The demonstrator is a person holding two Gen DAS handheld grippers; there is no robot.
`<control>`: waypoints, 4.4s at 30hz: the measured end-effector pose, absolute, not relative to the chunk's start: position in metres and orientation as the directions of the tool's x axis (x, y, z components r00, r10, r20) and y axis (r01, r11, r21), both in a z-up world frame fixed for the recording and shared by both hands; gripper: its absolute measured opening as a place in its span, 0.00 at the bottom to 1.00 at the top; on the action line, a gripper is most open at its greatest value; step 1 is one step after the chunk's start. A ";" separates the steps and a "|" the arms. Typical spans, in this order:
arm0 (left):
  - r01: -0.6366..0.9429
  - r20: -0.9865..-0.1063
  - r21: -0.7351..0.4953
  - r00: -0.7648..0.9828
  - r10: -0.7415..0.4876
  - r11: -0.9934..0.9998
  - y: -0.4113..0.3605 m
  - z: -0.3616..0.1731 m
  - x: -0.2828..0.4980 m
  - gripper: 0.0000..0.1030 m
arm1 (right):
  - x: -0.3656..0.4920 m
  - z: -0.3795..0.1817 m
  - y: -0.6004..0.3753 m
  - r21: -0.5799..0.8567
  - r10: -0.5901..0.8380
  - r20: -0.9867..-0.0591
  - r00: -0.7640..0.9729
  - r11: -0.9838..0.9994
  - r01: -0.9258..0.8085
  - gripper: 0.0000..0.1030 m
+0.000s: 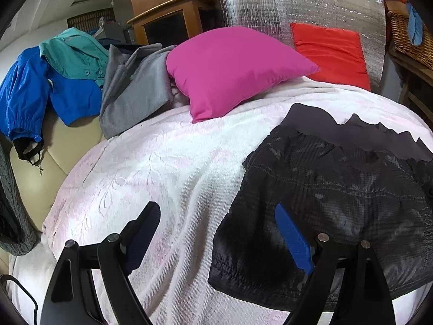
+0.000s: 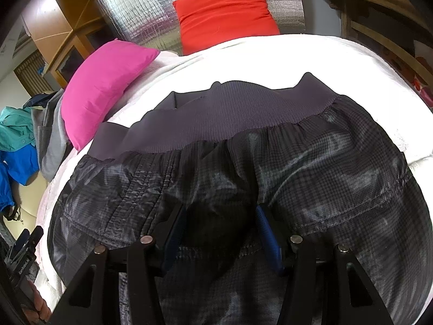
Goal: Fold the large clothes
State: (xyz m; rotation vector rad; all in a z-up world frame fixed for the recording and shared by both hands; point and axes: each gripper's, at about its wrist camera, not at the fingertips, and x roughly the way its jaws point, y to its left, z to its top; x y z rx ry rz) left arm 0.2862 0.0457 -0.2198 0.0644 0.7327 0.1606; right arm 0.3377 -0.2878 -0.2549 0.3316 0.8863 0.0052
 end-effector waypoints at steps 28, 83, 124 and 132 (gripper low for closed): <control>-0.126 -0.745 -0.080 0.667 0.025 0.989 0.093 -0.229 0.317 0.85 | 0.289 -0.233 -0.395 0.516 0.127 -0.624 0.771 0.808 0.285 0.57; 0.007 -0.760 -0.530 0.440 -0.479 0.848 0.068 -0.259 0.411 0.77 | 0.294 -0.263 -0.477 0.619 0.230 -0.656 0.719 0.708 0.338 0.56; 0.134 -0.663 -0.610 0.454 -0.595 0.781 0.027 -0.239 0.438 0.26 | 0.341 -0.242 -0.394 0.541 0.386 -0.632 0.673 0.841 0.026 0.33; 0.145 -0.627 -0.559 0.571 -0.530 0.816 0.053 -0.219 0.416 0.25 | 0.341 -0.222 -0.389 0.539 0.327 -0.553 0.766 0.842 0.030 0.31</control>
